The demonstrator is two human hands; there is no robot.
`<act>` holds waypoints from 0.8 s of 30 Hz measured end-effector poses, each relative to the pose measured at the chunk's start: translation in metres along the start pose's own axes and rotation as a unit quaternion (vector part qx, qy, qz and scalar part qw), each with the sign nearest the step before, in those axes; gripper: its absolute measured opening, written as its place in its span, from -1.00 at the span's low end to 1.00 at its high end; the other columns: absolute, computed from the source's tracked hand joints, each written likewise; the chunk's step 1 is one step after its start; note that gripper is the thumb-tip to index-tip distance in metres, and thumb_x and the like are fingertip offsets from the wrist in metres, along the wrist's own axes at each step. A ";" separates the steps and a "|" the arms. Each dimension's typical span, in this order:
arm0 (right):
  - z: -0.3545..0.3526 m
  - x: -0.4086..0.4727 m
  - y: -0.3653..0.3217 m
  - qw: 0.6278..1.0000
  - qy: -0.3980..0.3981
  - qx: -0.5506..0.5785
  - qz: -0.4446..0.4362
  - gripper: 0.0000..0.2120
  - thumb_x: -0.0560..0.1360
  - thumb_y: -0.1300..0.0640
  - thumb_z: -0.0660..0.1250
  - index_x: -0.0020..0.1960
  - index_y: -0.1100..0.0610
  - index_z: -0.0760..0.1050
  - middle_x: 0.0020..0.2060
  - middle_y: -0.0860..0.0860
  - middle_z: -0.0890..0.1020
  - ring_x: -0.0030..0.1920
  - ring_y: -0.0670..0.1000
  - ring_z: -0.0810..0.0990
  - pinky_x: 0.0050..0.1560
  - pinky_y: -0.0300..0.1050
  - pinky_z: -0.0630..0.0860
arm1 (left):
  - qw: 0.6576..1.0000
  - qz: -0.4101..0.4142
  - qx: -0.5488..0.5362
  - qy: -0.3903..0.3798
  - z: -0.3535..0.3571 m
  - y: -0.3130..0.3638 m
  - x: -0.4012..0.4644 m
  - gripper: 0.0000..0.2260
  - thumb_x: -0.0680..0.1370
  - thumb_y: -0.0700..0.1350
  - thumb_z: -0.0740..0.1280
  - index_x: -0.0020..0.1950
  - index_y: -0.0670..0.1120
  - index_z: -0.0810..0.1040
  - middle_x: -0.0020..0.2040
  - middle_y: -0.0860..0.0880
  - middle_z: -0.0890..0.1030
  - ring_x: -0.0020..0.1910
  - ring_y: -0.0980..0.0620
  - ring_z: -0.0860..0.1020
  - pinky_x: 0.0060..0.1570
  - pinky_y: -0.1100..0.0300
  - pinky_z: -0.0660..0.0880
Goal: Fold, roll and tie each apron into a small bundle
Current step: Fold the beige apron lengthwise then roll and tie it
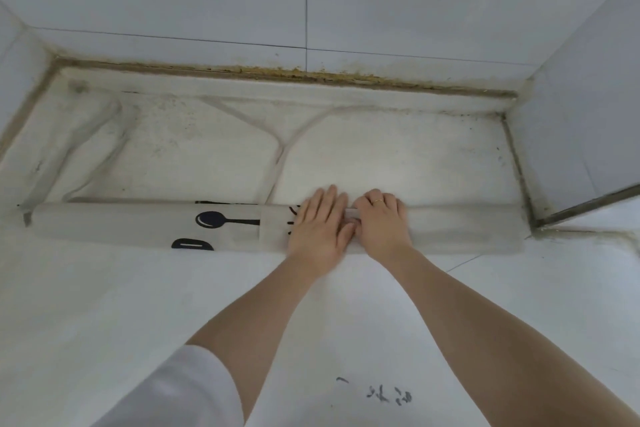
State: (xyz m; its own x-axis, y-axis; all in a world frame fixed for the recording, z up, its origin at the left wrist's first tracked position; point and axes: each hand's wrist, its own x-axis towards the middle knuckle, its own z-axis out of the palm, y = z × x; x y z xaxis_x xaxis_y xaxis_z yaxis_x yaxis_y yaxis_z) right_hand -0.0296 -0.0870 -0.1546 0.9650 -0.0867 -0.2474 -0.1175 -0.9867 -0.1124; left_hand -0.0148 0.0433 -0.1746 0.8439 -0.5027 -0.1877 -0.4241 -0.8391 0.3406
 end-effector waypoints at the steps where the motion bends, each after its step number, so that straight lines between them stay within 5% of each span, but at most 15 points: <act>1: 0.000 -0.002 0.009 1.000 0.005 0.013 -0.010 -0.65 0.57 -0.05 0.07 0.27 0.07 0.40 0.25 0.02 0.38 0.27 0.12 0.31 0.32 -0.05 0.13 | 1.000 -0.004 0.027 0.004 0.002 -0.005 -0.001 -0.25 0.41 0.26 -0.39 0.55 0.00 -0.09 0.56 0.00 -0.11 0.53 0.02 -0.16 0.36 0.20 -0.39; 5: -0.006 -0.019 0.078 0.997 0.033 0.031 0.057 -0.32 0.36 -0.23 -0.20 0.11 0.08 0.53 0.14 0.06 0.47 0.22 0.17 0.36 0.29 0.01 0.16 | 0.996 0.013 0.090 -0.011 0.003 -0.011 0.001 -0.27 0.41 0.29 -0.37 0.54 0.02 -0.19 0.56 0.03 -0.16 0.53 0.01 -0.18 0.36 0.19 -0.40; 11: -0.018 -0.044 0.166 0.989 0.031 0.023 0.141 -0.73 0.57 -0.02 0.15 0.15 0.06 0.51 0.18 0.08 0.43 0.26 0.16 0.31 0.32 -0.01 0.15 | 0.993 -0.002 0.111 -0.029 0.001 -0.010 0.001 -0.24 0.38 0.30 -0.34 0.54 0.01 -0.18 0.56 0.04 -0.16 0.53 0.02 -0.17 0.44 0.12 -0.27; 14: -0.019 -0.046 0.178 0.986 0.025 0.058 0.157 -0.74 0.56 0.00 0.21 0.18 0.08 0.50 0.22 0.10 0.40 0.27 0.17 0.27 0.24 0.03 0.27 | 0.994 -0.035 0.098 -0.041 0.001 -0.006 0.001 -0.22 0.36 0.29 -0.29 0.54 -0.01 -0.21 0.55 0.04 -0.22 0.52 0.00 -0.22 0.45 0.05 -0.27; 17: -0.022 -0.041 0.177 0.983 0.016 0.061 0.172 -0.74 0.56 -0.02 0.21 0.18 0.06 0.50 0.23 0.09 0.40 0.27 0.18 0.27 0.22 0.02 0.29 | 0.991 -0.085 0.096 -0.045 -0.002 0.024 0.006 -0.31 0.49 0.12 -0.04 0.54 -0.07 -0.21 0.55 -0.06 -0.17 0.52 -0.08 -0.20 0.44 -0.06 -0.25; 20: -0.026 -0.040 0.180 0.984 0.013 0.068 0.166 -0.75 0.55 -0.03 0.21 0.17 0.04 0.45 0.22 0.07 0.41 0.28 0.17 0.28 0.20 0.03 0.30 | 0.991 0.074 0.107 0.014 0.002 0.081 0.019 -0.38 0.48 -0.16 0.10 0.54 0.04 0.05 0.39 -0.17 0.23 0.36 -0.19 0.21 0.29 0.00 0.05; 22: -0.029 -0.041 0.183 0.987 0.003 0.071 0.147 -0.74 0.54 -0.04 0.23 0.19 0.04 0.42 0.22 0.05 0.42 0.28 0.15 0.28 0.19 0.02 0.31 | 0.980 0.174 0.095 0.026 0.012 0.120 0.029 -0.53 0.48 -0.12 0.04 0.38 0.03 0.39 0.13 -0.16 0.45 0.09 -0.19 0.44 0.08 0.03 0.23; 24: -0.032 -0.039 0.186 0.988 -0.015 0.069 0.135 -0.71 0.53 -0.06 0.25 0.20 0.03 0.40 0.22 0.04 0.44 0.28 0.13 0.29 0.18 0.01 0.32 | 0.986 0.151 0.064 -0.037 0.017 0.150 0.038 -0.64 0.59 0.00 0.04 0.37 0.05 0.37 0.14 -0.13 0.42 0.12 -0.15 0.41 0.13 0.04 0.30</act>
State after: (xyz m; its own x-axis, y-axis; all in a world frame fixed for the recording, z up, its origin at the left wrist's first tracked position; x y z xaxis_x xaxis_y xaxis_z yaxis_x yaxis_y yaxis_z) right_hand -0.0818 -0.2720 -0.1347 0.8875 -0.3373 -0.3141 -0.4018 -0.9000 -0.1689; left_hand -0.0516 -0.1054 -0.1469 0.6486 -0.7434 -0.1635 -0.6944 -0.6659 0.2729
